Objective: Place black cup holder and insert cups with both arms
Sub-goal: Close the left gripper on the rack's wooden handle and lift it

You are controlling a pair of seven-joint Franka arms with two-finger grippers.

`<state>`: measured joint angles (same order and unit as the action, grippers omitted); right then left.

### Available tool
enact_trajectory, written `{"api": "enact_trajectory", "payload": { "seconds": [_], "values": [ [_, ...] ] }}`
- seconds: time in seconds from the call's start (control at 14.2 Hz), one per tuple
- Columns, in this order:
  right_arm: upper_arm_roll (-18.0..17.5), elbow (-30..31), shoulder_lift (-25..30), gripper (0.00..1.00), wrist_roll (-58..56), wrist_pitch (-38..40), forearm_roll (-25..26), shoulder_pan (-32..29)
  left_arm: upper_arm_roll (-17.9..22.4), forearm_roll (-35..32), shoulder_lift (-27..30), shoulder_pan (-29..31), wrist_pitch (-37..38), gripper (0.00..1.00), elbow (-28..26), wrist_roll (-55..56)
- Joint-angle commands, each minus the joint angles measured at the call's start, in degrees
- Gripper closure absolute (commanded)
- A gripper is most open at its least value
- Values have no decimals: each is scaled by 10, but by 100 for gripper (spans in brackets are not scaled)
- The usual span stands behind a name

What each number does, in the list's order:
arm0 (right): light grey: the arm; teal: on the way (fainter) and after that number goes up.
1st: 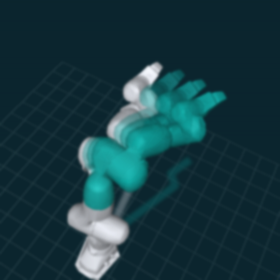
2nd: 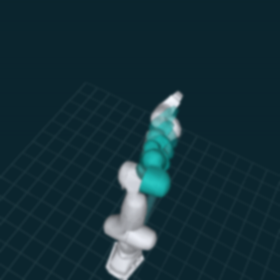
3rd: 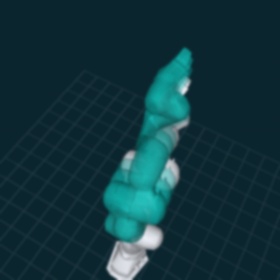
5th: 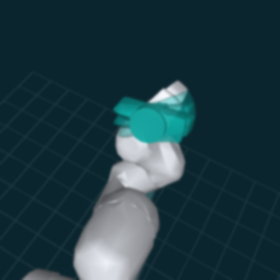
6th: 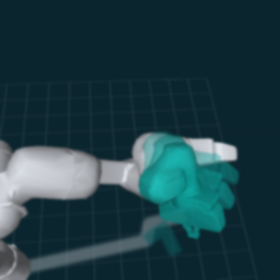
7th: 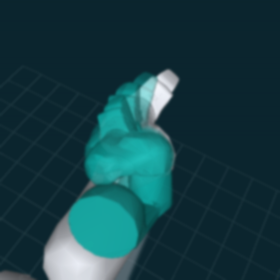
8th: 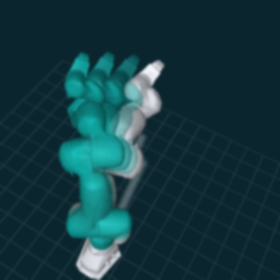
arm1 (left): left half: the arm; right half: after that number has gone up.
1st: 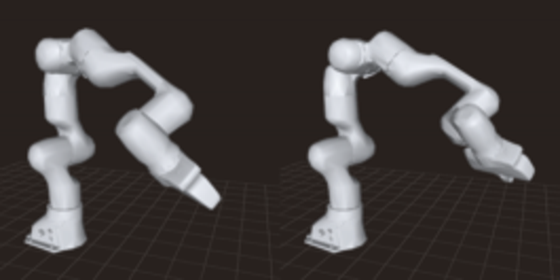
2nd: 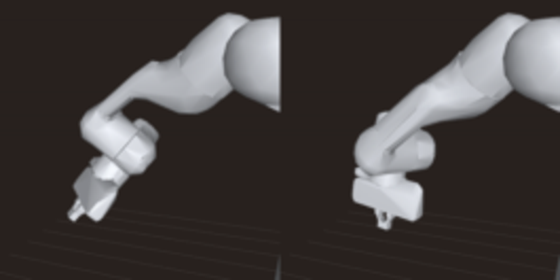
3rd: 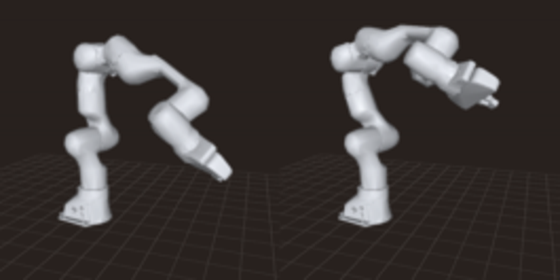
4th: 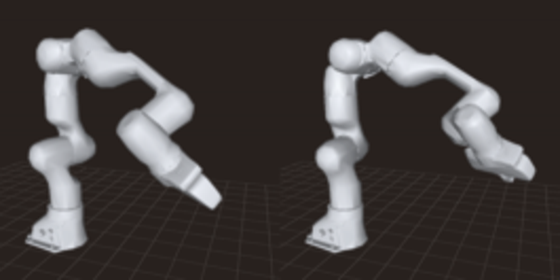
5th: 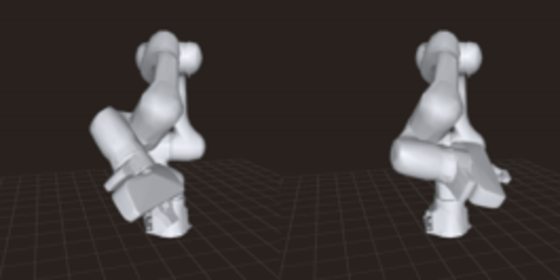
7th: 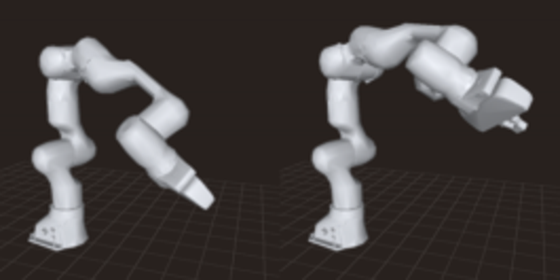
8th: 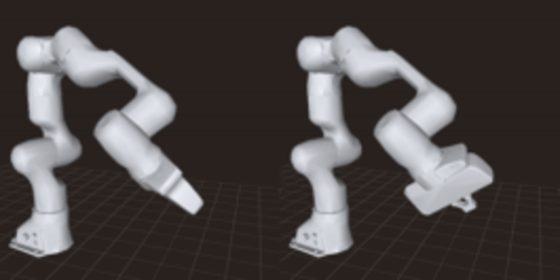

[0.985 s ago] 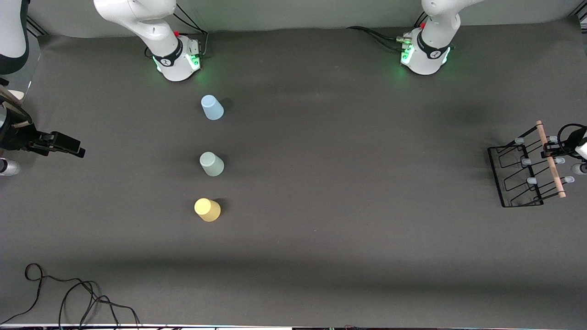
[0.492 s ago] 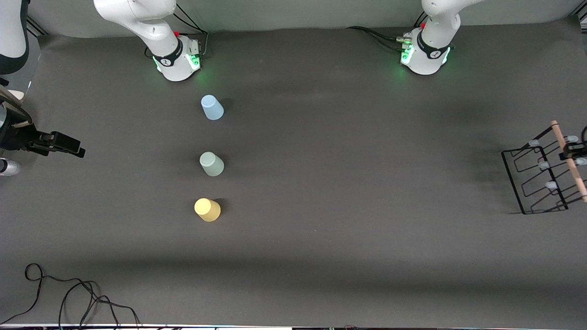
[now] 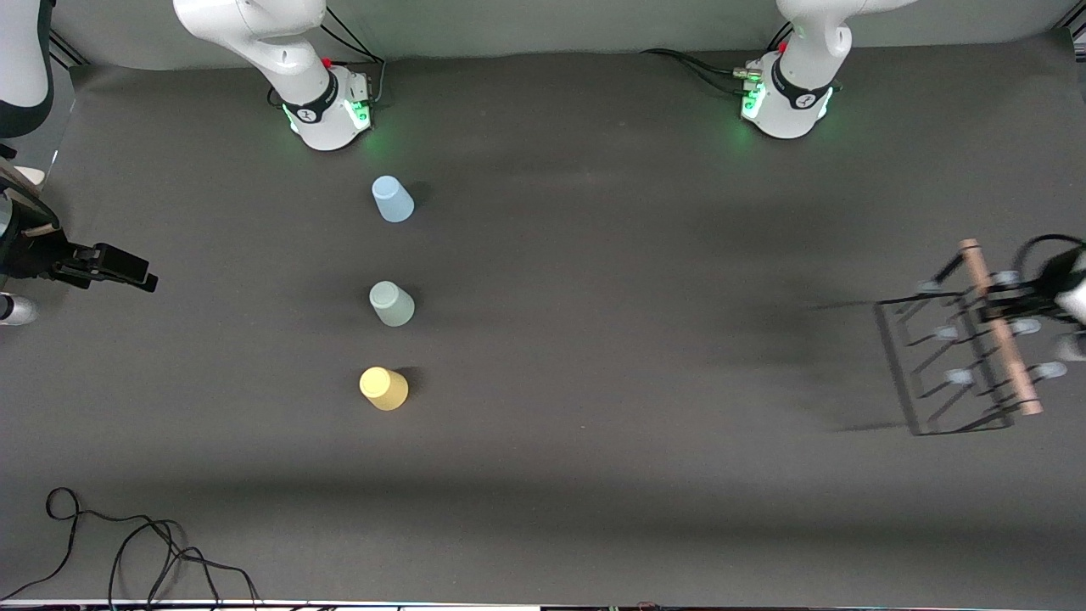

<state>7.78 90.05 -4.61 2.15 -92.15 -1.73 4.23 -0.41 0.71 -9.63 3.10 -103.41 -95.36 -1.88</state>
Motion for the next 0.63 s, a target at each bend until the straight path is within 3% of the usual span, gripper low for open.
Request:
{"api": "enact_trajectory", "payload": {
  "seconds": [0.0,0.35,0.56],
  "values": [
    [1,-4,0,0,1,3,4,3,9,3,-2,-89,17,100,20,122],
    [1,-4,0,0,0,3,4,3,8,-2,-28,-240,10,100,32,317],
    [1,-3,1,0,0,3,4,3,1,-8,-92,-316,5,100,89,415]
  ]
}}
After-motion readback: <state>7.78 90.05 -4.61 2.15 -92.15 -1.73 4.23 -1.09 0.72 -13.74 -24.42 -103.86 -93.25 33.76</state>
